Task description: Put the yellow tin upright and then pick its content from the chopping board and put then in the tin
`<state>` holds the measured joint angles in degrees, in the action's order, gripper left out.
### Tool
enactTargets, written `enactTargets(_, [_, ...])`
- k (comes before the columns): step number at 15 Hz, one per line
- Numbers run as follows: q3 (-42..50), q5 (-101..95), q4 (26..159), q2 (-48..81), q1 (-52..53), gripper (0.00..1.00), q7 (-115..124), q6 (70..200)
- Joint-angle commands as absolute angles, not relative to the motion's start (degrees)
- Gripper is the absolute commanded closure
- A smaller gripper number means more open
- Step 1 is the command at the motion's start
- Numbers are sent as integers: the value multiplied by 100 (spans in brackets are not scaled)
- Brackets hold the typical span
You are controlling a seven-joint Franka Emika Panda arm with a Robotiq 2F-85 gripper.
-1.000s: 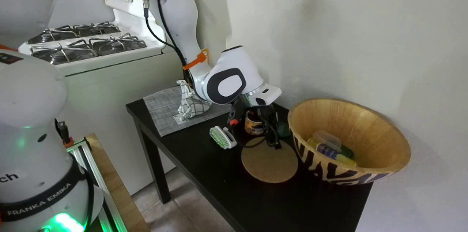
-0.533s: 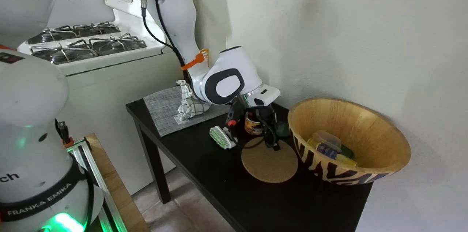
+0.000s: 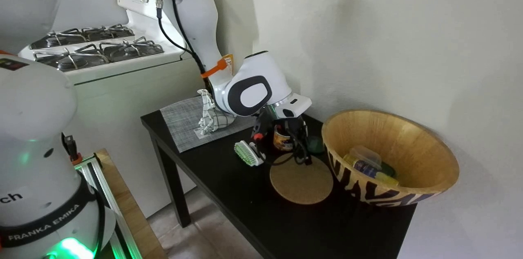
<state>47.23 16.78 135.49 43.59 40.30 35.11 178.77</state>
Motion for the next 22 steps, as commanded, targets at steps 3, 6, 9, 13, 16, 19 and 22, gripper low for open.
enactTargets(3, [4716, 1823, 13569, 4490, 4105, 78, 3585, 17822])
enactTargets(6, [4712, 1826, 13578, 4484, 4100, 52, 3581, 17831])
enactTargets(9, [4690, 1839, 13565, 4484, 4049, 40, 3582, 17827])
enactTargets(13, [4669, 1843, 13554, 4505, 4006, 70, 3584, 17828])
enactTargets(16, [4660, 1839, 13543, 4502, 4012, 94, 3581, 17839])
enactTargets(19, [4659, 1837, 13547, 4499, 4016, 100, 3579, 17845])
enactTargets(22, [4724, 1816, 13644, 4316, 4085, 97, 3523, 17907])
